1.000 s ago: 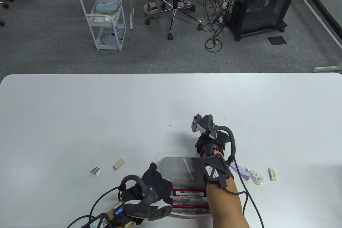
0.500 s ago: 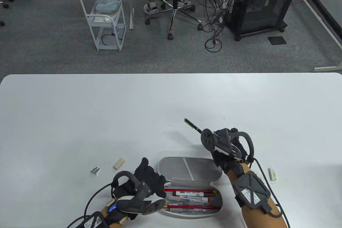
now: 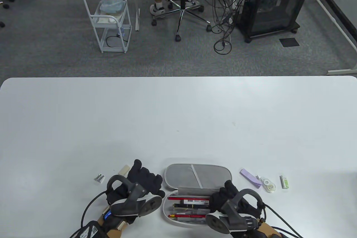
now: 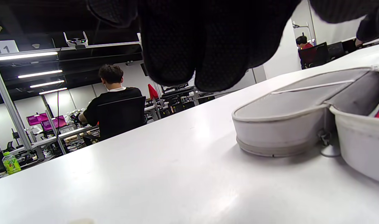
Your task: Pack double-layer zippered pencil case
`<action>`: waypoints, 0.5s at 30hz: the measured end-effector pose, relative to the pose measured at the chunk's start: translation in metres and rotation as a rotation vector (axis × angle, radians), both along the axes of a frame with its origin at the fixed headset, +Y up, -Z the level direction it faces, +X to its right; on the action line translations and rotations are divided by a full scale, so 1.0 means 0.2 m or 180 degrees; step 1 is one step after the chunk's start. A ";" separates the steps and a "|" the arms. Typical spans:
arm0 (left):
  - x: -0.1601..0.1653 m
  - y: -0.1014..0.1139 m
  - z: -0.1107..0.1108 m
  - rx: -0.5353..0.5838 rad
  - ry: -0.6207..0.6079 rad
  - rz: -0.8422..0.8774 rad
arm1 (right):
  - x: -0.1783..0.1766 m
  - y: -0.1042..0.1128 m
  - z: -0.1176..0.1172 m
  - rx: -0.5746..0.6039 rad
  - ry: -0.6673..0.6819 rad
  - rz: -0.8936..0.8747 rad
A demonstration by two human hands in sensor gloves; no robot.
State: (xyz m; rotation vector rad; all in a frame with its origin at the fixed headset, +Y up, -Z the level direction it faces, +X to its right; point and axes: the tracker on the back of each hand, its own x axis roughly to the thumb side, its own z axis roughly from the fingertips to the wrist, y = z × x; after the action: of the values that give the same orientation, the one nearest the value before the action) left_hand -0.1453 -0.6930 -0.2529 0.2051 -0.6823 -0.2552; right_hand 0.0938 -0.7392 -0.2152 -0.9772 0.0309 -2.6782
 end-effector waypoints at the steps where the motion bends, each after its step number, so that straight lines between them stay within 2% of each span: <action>1: 0.00 -0.01 0.00 -0.0008 0.0002 -0.0031 | -0.01 -0.02 0.00 -0.0029 -0.0033 0.0041; 3: 0.00 -0.02 0.00 -0.0026 0.0004 -0.0095 | -0.03 -0.02 -0.01 0.0125 -0.0123 0.0072; 8: 0.00 -0.03 -0.01 -0.0089 0.0030 -0.0095 | 0.00 0.00 -0.02 0.0106 -0.0184 0.0031; 11: 0.00 -0.03 -0.01 -0.0086 0.0031 -0.0107 | 0.05 0.05 -0.03 0.0148 -0.0286 -0.0141; 12: 0.01 -0.03 -0.01 -0.0084 0.0027 -0.0112 | 0.07 0.08 -0.04 0.0243 -0.0378 -0.0307; 15: 0.02 -0.05 -0.01 -0.0134 0.0001 -0.0148 | 0.24 0.21 -0.11 0.0838 -0.1060 -0.1080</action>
State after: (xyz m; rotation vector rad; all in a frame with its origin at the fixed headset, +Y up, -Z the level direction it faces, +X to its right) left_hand -0.1420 -0.7020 -0.2542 0.1490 -0.6920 -0.2852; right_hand 0.1414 -0.6966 -0.2380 -0.4723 0.5065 -3.0038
